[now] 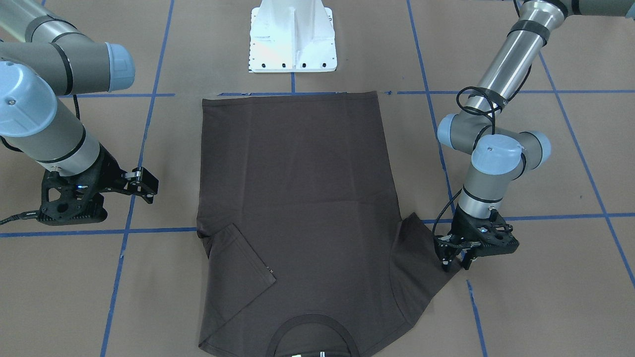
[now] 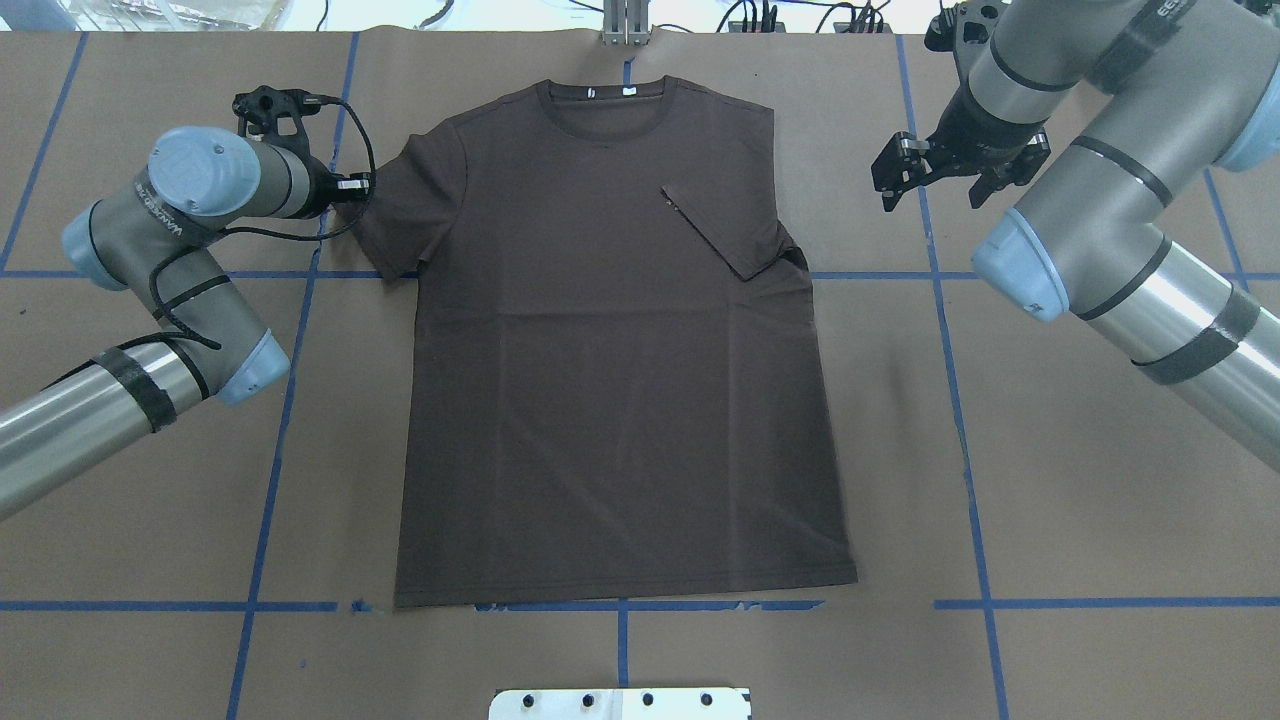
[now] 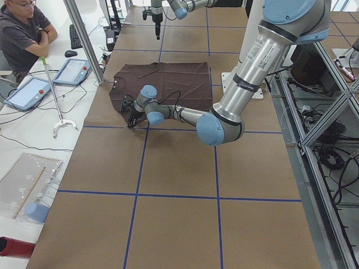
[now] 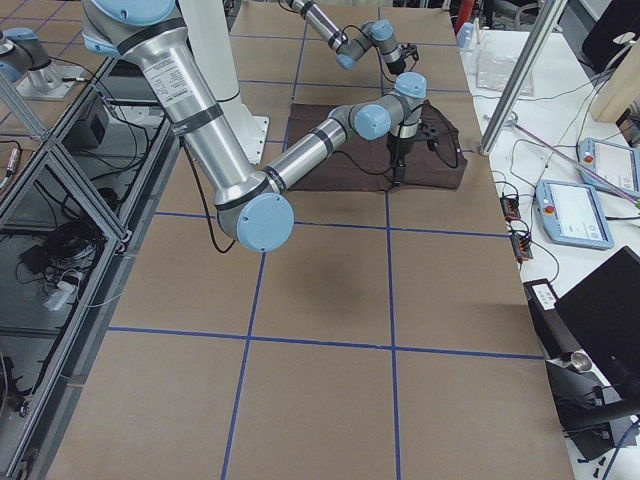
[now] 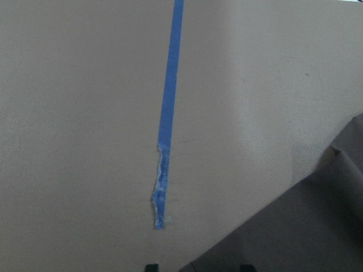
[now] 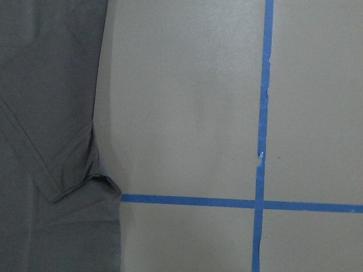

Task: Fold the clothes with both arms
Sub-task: 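Grasp the sleeve nearest the left gripper and fold it over the body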

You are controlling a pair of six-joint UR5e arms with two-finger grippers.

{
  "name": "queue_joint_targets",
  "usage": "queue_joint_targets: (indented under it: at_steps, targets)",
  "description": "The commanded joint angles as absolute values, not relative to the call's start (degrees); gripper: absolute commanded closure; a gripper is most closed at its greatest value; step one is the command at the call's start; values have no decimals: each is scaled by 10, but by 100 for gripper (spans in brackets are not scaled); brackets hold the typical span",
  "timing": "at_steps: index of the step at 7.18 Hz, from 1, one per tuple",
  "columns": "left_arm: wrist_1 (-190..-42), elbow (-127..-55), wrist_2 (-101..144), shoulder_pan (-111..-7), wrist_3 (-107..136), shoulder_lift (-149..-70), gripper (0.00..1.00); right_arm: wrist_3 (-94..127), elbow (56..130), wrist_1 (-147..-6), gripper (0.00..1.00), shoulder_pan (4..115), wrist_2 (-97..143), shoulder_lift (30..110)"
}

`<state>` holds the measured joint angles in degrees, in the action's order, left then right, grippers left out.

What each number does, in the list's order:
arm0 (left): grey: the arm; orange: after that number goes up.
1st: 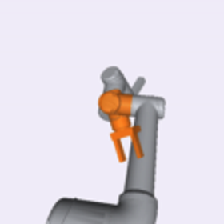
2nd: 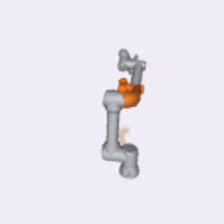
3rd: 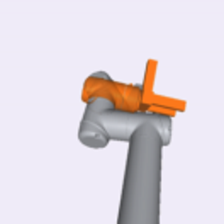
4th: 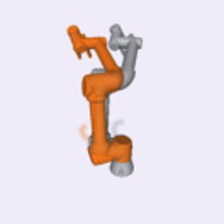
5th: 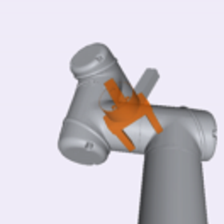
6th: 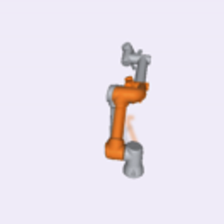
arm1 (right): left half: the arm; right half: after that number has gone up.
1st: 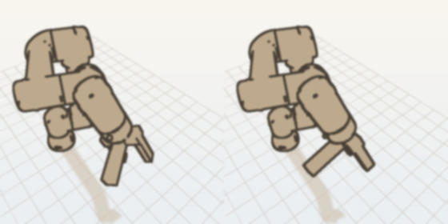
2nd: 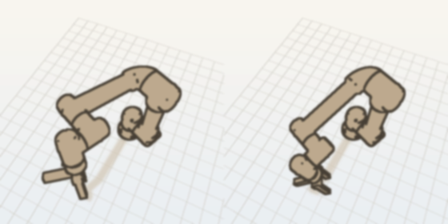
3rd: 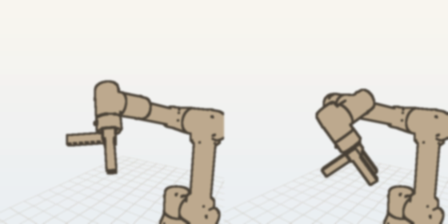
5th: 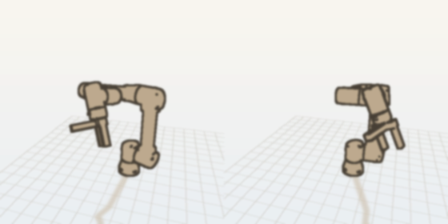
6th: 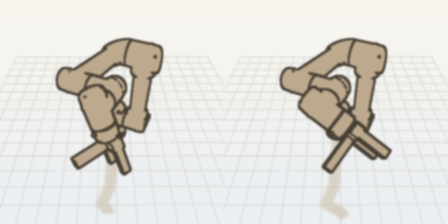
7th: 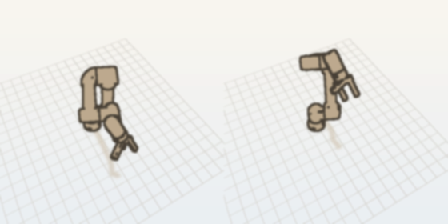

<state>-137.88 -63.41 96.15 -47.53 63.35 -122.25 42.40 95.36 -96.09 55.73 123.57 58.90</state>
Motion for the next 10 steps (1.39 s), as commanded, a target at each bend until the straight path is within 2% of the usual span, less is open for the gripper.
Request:
queue_joint_targets:
  at_steps: [1,3,5,8,10]
  targets:
    - [-1377,-638,962,-475,633,-1223,85,425,954,-962,0,557,1236,589]
    - [-1372,-649,965,-475,634,-1223,100,425,954,-962,0,557,1236,590]
    - [-1347,-682,968,-475,634,-1226,100,425,954,-962,0,557,1236,590]
    - [-1184,-723,969,-475,642,-1321,100,425,955,-962,0,557,1236,590]
    - [-1174,-704,969,-459,702,-1366,100,425,970,-962,0,558,1237,591]
